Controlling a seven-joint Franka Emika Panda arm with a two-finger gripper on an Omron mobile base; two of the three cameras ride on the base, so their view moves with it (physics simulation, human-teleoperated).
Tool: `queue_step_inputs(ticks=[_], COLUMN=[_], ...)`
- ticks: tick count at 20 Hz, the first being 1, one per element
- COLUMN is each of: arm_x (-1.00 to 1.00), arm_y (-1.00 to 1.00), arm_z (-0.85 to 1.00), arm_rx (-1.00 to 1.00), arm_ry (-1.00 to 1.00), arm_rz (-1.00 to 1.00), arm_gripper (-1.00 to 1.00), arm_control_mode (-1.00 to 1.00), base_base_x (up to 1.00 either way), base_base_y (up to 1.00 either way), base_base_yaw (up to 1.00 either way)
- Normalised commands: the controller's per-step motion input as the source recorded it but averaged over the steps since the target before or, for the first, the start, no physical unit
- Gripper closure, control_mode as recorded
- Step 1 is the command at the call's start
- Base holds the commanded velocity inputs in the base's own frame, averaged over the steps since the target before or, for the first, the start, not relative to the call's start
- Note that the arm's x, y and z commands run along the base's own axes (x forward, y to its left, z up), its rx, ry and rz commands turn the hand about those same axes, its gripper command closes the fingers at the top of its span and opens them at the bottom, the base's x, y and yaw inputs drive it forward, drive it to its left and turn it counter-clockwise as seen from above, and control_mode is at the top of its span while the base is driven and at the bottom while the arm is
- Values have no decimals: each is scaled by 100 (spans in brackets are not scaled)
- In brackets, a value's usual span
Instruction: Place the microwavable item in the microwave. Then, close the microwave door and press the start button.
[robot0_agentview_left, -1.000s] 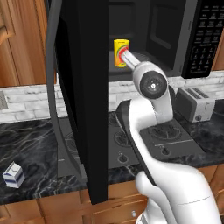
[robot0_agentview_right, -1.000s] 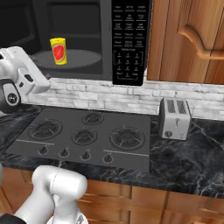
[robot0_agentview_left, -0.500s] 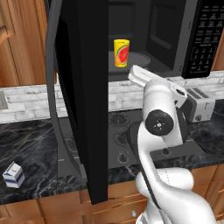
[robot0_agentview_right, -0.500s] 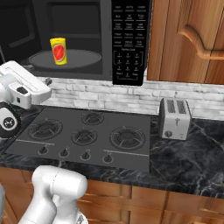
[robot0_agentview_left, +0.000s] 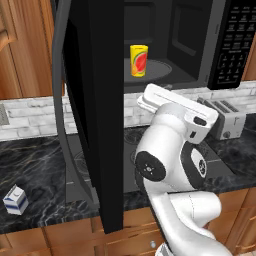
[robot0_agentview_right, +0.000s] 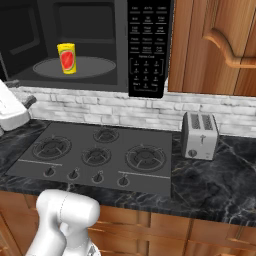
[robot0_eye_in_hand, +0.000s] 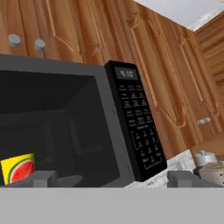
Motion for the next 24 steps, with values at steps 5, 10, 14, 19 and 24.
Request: queue_step_inputs(ticks=[5, 10, 14, 19, 24], arm_x=[-63, -11, 0, 0, -8], arm_y=[0, -43, -82, -61, -25], arm_z=[-18, -52, -23, 0, -3], arm_rx=[-13, -12, -9, -12, -20], arm_ry=[-5, -7, -12, -21, -25], arm_rz=[-24, -8, 0, 0, -1], arm_gripper=[-100, -100, -100, -100, -100], arm_control_mode=[-100, -100, -100, -100, -100], base_base_x=[0, 0, 0, 0, 0], base_base_y=[0, 0, 0, 0, 0], base_base_yaw=[0, 0, 0, 0, 0])
